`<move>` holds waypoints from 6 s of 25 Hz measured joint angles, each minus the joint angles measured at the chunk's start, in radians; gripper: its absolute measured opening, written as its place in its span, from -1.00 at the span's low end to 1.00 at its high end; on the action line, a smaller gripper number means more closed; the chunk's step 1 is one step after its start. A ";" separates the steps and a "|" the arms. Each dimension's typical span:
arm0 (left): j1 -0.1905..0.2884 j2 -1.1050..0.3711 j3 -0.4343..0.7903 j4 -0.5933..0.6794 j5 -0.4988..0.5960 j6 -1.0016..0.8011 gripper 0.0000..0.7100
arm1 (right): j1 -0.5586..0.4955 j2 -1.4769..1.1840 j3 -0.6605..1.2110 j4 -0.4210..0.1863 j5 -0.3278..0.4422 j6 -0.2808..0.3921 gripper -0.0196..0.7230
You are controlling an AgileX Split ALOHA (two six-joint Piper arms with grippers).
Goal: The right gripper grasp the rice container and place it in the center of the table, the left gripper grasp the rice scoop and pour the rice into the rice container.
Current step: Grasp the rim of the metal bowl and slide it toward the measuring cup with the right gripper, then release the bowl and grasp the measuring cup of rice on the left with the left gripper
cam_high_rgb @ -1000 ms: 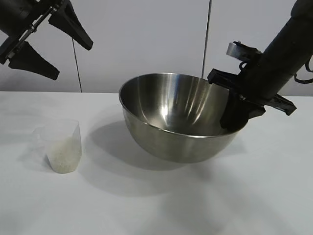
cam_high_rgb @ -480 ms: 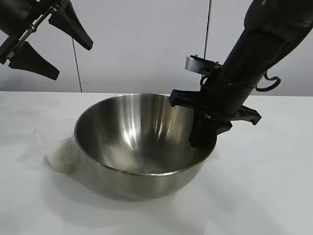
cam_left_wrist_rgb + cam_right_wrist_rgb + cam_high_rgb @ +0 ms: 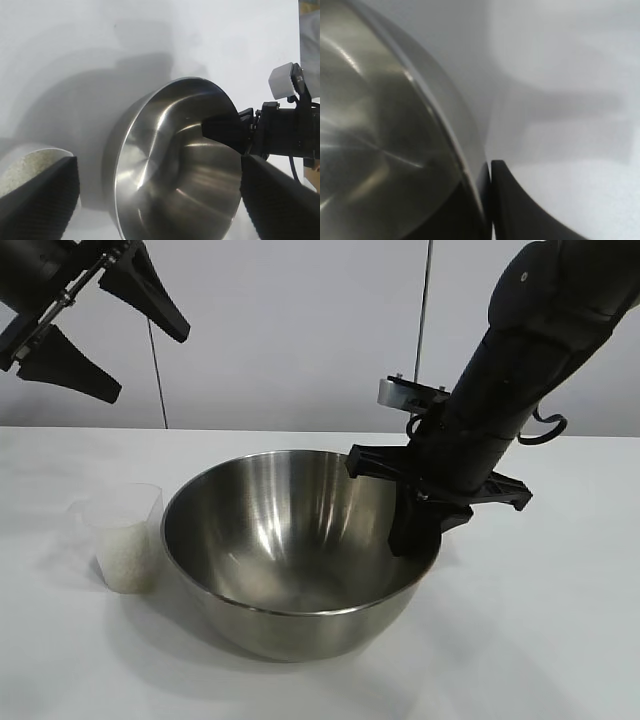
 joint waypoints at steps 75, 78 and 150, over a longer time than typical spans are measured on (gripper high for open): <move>0.000 0.000 0.000 -0.002 -0.018 0.000 0.77 | -0.428 -2.001 0.784 -0.324 0.402 0.087 0.63; 0.000 0.000 -0.003 -0.004 -0.043 0.000 0.77 | -0.428 -2.001 0.784 -0.324 0.402 0.087 0.63; -0.119 0.277 0.981 0.819 -2.150 -0.099 0.51 | -0.428 -2.001 0.784 -0.324 0.402 0.087 0.61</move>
